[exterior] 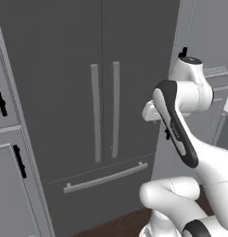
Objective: Grab a lemon wedge from the fridge and one ice cube from the ice bowl, and put them in the glass of lemonade.
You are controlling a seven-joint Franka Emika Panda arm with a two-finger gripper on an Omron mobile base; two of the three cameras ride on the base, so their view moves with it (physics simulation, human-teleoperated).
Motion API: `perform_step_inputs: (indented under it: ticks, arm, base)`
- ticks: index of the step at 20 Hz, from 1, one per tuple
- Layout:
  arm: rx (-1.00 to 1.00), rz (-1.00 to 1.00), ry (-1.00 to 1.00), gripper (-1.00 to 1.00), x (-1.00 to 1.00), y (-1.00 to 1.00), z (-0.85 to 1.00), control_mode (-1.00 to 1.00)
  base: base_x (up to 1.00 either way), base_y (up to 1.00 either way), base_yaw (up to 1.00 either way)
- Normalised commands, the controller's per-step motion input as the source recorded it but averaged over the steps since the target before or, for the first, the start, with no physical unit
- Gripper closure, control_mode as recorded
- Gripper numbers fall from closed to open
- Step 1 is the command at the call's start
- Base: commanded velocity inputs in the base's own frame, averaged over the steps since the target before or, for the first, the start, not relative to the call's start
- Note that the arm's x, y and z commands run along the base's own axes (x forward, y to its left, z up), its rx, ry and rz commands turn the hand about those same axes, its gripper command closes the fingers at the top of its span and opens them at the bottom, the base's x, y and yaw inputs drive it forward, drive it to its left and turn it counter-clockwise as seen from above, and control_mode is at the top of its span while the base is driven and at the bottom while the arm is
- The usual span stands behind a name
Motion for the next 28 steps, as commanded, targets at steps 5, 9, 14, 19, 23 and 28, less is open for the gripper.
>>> perform_step_inputs:
  ticks: [5,9,14,19,23,28]
  arm:
    - [0.0,0.0,0.0,-1.0,0.0,0.0,0.0,1.0]
    - [0.0,0.0,0.0,-1.0,0.0,0.0,0.0,1.0]
    - [0.0,0.0,0.0,-1.0,0.0,0.0,0.0,1.0]
    - [0.0,0.0,0.0,-1.0,0.0,0.0,0.0,1.0]
    - [0.0,0.0,0.0,-1.0,0.0,0.0,0.0,1.0]
    - [0.0,0.0,0.0,-1.0,0.0,0.0,0.0,1.0]
  base:
    - [-0.08,0.0,-0.51]
    - [0.17,-0.01,-0.38]
    - [0.25,-0.22,-0.39]
    - [0.0,-0.27,-0.54]
    - [0.08,-0.04,-0.49]
    - [0.43,-0.01,-0.43]
